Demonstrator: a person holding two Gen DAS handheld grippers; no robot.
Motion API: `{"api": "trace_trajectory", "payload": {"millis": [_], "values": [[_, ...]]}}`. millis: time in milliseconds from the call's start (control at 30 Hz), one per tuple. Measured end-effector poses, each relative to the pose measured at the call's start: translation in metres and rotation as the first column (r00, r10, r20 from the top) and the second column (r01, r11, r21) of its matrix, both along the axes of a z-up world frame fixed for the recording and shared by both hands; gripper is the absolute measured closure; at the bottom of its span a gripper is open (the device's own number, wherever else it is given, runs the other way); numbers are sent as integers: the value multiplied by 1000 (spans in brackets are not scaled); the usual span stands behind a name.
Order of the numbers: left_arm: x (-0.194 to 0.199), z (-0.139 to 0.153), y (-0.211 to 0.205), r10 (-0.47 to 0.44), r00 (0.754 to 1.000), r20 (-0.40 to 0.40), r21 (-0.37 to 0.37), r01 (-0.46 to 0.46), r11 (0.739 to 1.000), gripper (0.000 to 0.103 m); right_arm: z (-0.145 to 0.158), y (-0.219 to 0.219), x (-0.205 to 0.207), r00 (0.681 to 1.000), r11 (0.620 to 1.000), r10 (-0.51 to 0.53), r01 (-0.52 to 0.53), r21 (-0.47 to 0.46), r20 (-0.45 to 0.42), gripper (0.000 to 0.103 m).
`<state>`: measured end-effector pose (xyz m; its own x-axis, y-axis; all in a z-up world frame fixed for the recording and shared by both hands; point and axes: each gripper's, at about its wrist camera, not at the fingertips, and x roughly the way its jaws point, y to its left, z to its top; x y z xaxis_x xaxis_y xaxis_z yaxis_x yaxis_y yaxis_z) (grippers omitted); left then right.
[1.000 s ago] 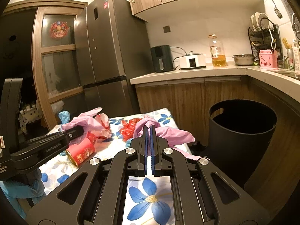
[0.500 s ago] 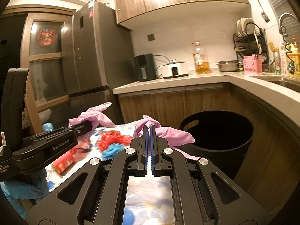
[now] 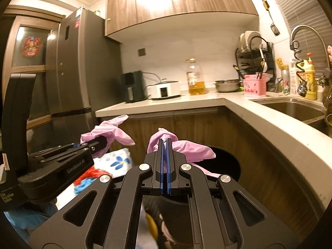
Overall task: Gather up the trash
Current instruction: 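Carry both purple gloves with both tools over the black bin, then open both tools to drop the purple gloves into the bin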
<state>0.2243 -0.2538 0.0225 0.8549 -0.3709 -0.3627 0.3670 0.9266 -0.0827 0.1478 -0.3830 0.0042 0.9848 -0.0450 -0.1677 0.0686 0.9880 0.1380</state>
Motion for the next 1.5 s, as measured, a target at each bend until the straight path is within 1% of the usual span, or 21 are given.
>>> {"api": "trace_trajectory", "payload": {"millis": [100,367,633,767,900,1200,1233,1300,1367,1433,1467,1500], "values": [[8,-2,-16,-20,1000,0,6,20,1000,94,0,-9,5,1000,1000,-20,20,-1,-4,101],[23,-7,-42,-48,999,-4,21,48,999,94,-2,-29,21,998,999,-53,53,-5,-25,101],[32,-8,-55,-78,997,-12,15,78,997,94,-7,-41,34,997,998,-58,59,13,-47,100],[34,-10,-62,-127,992,1,17,127,992,94,-9,-47,39,997,998,-61,62,25,-54,100],[35,-13,-70,-151,988,8,29,151,988,94,-11,-50,44,997,998,-60,61,28,-56,100],[42,-21,-78,-154,988,8,47,153,987,92,-17,-55,56,996,998,-51,54,40,-78,100],[43,-22,-78,-154,988,9,47,153,987,91,-18,-56,57,995,998,-51,54,42,-80,99],[45,-23,-80,-154,988,6,51,154,987,90,-18,-56,59,995,997,-49,53,47,-87,96],[46,-25,-80,-153,988,-1,52,153,987,86,-19,-58,60,995,997,-50,55,55,-91,92],[48,-27,-79,-149,989,-6,50,149,988,78,-20,-60,61,994,996,-54,60,63,-94,83],[49,-28,-78,-149,989,-8,48,150,988,76,-20,-62,61,994,996,-55,62,68,-93,81],[50,-29,-77,-151,988,-11,45,151,987,72,-21,-62,60,994,995,-58,65,70,-93,77]]}}
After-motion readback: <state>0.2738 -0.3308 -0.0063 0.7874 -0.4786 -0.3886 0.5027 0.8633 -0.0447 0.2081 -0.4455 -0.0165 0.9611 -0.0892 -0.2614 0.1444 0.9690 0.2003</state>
